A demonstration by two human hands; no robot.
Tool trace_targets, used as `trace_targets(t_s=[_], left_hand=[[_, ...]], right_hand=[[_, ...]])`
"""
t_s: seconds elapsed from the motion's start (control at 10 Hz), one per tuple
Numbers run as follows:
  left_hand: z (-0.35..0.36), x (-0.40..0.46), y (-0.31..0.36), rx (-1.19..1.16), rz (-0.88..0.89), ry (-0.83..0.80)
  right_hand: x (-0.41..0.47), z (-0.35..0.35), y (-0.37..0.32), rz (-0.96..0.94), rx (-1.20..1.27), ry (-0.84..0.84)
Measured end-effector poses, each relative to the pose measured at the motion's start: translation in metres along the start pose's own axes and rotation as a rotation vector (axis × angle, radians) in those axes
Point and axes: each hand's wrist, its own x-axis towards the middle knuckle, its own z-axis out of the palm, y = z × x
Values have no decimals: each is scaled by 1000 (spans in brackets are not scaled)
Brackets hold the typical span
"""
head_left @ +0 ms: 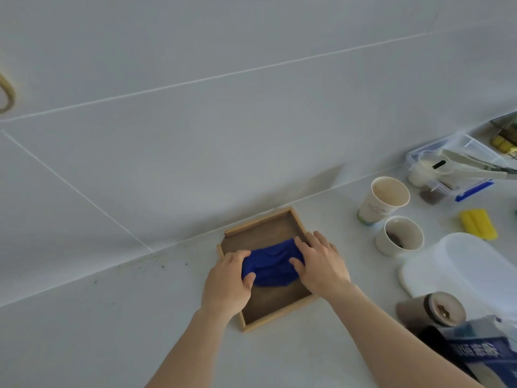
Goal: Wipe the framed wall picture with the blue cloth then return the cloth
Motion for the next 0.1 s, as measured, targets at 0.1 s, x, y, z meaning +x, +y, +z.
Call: trace_targets(t_s=[0.1], left_hand=[[-8,-1,-4,143,59,32]], right_hand=[[-2,-5,-1,-17,-65,-29]])
